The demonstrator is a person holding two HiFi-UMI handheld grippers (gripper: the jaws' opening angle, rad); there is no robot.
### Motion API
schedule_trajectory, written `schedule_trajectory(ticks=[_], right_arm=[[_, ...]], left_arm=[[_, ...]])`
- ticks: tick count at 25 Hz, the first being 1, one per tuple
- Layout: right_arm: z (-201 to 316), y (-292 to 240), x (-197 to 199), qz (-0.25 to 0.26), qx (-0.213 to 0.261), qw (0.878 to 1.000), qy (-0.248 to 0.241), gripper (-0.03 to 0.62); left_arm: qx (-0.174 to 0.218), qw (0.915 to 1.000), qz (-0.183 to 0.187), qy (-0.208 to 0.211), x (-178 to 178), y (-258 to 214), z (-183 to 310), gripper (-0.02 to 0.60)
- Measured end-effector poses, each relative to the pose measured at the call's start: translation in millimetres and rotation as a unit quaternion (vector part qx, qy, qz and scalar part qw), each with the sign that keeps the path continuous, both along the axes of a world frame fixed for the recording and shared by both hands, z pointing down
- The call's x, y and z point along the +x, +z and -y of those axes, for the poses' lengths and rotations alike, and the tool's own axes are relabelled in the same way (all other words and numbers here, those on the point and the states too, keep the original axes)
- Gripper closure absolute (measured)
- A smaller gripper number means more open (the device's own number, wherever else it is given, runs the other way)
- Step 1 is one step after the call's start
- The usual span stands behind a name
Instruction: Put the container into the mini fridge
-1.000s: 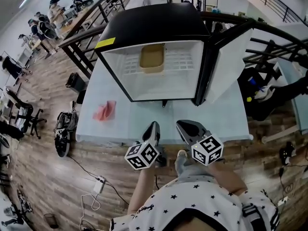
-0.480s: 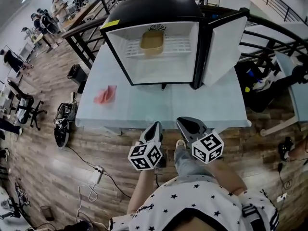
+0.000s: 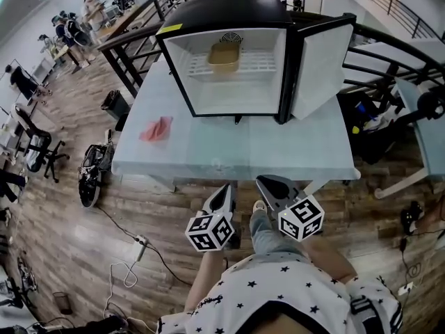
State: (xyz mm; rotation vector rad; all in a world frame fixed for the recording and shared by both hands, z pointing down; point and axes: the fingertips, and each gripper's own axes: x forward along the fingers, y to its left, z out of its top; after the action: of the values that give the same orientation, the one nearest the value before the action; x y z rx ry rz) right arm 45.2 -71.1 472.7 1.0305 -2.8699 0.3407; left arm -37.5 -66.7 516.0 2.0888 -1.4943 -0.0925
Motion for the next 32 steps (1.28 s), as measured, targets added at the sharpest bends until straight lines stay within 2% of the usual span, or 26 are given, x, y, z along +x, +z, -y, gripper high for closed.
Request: schedule_trajectory(ticks=[17, 32], right_arm=[[-11.8, -0.6, -11.7, 0.001, 0.002, 1.0, -0.005, 0.576], [-9.3, -5.3, -3.9, 0.006, 0.009, 1.0, 0.0, 0.574]], left_arm=[[0.007, 0.9999, -0.008, 0.0, -7.7, -4.7, -6.3, 0.577], [0.004, 0.9998, -0.017, 0.013, 3.5, -5.4, -3.3, 0.577]])
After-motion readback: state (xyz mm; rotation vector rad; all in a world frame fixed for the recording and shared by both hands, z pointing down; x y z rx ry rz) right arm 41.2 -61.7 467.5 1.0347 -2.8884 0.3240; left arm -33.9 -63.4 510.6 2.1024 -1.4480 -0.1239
